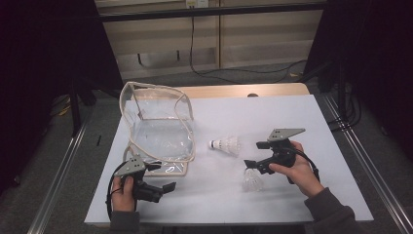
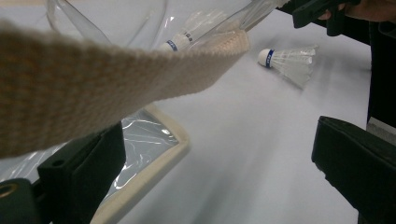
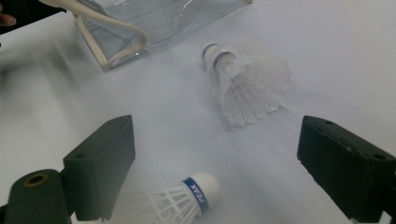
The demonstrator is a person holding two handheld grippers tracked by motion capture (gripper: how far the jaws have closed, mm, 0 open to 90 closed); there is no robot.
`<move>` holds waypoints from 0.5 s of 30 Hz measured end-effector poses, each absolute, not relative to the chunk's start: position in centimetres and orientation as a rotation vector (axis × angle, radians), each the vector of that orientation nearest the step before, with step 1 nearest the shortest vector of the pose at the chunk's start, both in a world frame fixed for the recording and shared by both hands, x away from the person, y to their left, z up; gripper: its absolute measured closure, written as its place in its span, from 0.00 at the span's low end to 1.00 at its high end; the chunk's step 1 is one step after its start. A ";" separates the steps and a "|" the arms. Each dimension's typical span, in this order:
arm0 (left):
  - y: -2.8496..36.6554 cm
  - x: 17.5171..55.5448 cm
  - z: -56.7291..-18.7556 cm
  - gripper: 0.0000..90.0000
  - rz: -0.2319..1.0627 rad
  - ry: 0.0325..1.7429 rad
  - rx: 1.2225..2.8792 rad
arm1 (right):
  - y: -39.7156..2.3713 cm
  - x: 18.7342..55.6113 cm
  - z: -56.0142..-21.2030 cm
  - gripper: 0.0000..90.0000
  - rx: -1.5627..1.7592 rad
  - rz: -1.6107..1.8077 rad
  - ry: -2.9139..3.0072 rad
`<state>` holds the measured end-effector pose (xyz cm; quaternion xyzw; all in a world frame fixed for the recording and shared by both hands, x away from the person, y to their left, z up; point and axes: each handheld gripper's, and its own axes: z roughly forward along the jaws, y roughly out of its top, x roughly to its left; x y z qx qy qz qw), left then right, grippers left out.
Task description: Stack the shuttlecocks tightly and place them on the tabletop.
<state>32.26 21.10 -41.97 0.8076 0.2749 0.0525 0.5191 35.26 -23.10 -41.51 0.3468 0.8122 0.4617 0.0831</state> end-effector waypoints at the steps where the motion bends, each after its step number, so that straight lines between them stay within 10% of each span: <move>1: 21.1 32.3 -42.0 0.03 0.126 0.660 1.937 | -23.1 35.2 -41.5 0.13 1.032 1.378 2.422; 15: 21.1 32.2 -42.0 0.03 0.127 0.656 1.936 | -23.5 34.1 -41.4 0.12 1.024 1.402 2.413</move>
